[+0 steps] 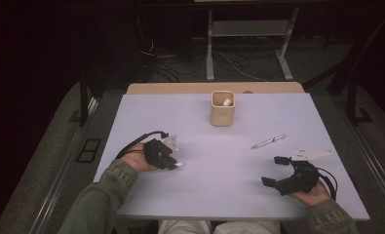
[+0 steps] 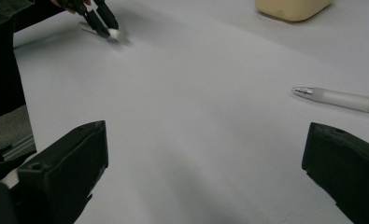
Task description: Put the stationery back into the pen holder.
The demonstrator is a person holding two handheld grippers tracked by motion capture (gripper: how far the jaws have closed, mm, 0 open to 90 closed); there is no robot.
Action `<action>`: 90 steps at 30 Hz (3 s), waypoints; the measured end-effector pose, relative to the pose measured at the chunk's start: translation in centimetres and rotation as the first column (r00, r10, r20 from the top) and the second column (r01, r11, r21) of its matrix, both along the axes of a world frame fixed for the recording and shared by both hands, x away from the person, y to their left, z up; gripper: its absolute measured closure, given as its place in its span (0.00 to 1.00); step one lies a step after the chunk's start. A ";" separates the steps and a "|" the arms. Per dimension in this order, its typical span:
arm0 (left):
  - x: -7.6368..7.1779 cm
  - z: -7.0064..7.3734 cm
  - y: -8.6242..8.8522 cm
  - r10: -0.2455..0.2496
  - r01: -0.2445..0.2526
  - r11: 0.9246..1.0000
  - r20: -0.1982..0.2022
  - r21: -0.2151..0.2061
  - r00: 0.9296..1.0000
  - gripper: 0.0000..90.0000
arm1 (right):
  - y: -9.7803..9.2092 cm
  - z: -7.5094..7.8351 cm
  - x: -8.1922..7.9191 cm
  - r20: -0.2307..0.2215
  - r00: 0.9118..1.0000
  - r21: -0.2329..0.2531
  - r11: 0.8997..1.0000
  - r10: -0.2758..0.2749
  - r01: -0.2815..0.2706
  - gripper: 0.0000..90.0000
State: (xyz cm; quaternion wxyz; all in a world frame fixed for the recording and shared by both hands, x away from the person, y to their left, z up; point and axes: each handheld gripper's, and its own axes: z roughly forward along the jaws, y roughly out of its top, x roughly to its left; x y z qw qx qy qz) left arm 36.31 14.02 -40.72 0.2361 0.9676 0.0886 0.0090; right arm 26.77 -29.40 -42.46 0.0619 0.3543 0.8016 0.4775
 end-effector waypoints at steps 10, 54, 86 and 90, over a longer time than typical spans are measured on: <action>0.5 3.3 2.1 0.075 -0.065 0.984 0.054 -0.164 0.996 0.87 | 0.0 0.0 0.0 0.002 1.000 0.000 1.000 -0.001 0.001 0.00; 4.0 10.9 -2.1 0.168 -0.061 0.833 0.147 -0.550 0.975 0.87 | 0.3 0.0 -0.1 0.000 1.000 -0.008 1.000 0.007 -0.007 0.00; 8.7 12.1 -7.1 0.214 -0.073 0.735 0.128 -0.674 0.968 0.87 | 0.2 0.3 -0.3 0.020 1.000 0.006 1.000 0.006 -0.006 0.00; 9.3 12.1 -7.8 0.224 -0.074 0.717 0.128 -0.694 0.966 0.87 | 0.2 0.3 -0.3 0.018 1.000 0.008 1.000 0.005 -0.005 0.00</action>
